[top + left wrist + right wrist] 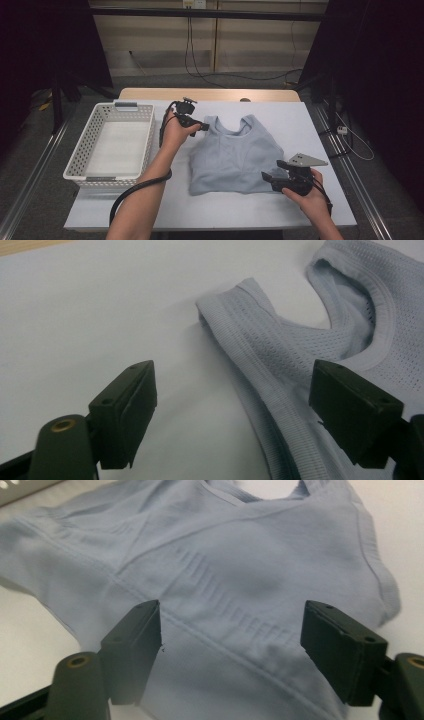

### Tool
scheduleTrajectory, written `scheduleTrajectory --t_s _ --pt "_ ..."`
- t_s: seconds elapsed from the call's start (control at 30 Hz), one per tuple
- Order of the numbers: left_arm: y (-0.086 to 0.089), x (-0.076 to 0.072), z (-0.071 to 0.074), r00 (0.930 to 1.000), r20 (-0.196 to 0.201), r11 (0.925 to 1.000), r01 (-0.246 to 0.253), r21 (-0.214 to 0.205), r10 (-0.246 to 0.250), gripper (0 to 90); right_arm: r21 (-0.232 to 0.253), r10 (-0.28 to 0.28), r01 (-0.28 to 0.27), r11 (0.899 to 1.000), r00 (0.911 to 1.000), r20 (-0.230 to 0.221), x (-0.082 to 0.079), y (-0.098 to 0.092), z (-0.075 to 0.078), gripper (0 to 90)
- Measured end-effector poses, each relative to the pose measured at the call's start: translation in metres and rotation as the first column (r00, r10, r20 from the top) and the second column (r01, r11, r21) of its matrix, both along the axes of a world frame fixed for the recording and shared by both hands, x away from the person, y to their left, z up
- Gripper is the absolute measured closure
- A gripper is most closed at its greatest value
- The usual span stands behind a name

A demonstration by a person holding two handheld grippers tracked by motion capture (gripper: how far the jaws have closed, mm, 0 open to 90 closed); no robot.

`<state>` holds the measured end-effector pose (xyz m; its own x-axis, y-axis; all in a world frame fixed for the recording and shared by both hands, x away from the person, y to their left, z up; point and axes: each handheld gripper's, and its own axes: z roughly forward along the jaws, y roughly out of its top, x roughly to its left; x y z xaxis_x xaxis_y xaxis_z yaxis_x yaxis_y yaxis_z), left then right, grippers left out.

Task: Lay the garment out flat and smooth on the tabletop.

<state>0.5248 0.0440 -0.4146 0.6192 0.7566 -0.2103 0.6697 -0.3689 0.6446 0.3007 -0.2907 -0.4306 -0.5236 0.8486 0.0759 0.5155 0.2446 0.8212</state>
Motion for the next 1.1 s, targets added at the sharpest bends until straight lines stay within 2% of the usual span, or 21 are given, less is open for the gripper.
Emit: scheduleTrajectory --t_s 0.17,0.3,0.4,0.83,0.9,0.97,1.03,1.1 --pt "0.004 0.000 0.000 1.0000 0.000 1.0000 0.000 0.005 0.000 17.9 0.007 0.042 -0.042 0.999 0.9990 0.011 0.000 0.015 0.002 20.3" --pt "0.007 0.001 0.001 1.0000 -0.001 1.0000 -0.003 0.006 0.003 17.5 -0.006 0.088 -0.088 0.996 0.9960 0.011 0.001 0.032 0.001 18.3" --pt "0.010 0.000 0.003 1.0000 0.003 1.0000 -0.005 0.008 0.005 17.1 -0.003 0.099 -0.099 0.995 0.9950 0.008 0.003 0.043 0.000 14.9" --pt "0.023 -0.003 0.009 0.9996 0.018 0.9995 -0.024 0.019 0.024 16.0 0.012 0.181 -0.181 0.983 0.9834 0.012 0.004 0.089 -0.004 12.3" --pt "0.024 -0.004 0.008 0.9994 0.019 0.9994 -0.030 0.020 0.029 15.9 0.004 0.203 -0.203 0.979 0.9792 0.011 0.004 0.098 -0.004 5.3" --pt "0.025 -0.005 0.008 0.9992 0.020 0.9992 -0.035 0.019 0.034 16.0 -0.014 0.201 -0.201 0.980 0.9795 0.016 0.005 0.105 -0.004 6.0" --pt "0.027 -0.006 0.009 0.9993 0.017 0.9993 -0.032 0.018 0.032 16.0 -0.010 0.201 -0.201 0.980 0.9786 0.043 0.005 0.110 -0.002 15.4" --pt "0.029 -0.008 0.010 0.9992 0.022 0.9993 -0.033 0.018 0.033 16.0 -0.002 0.207 -0.207 0.978 0.9763 0.063 0.005 0.113 0.003 13.8"
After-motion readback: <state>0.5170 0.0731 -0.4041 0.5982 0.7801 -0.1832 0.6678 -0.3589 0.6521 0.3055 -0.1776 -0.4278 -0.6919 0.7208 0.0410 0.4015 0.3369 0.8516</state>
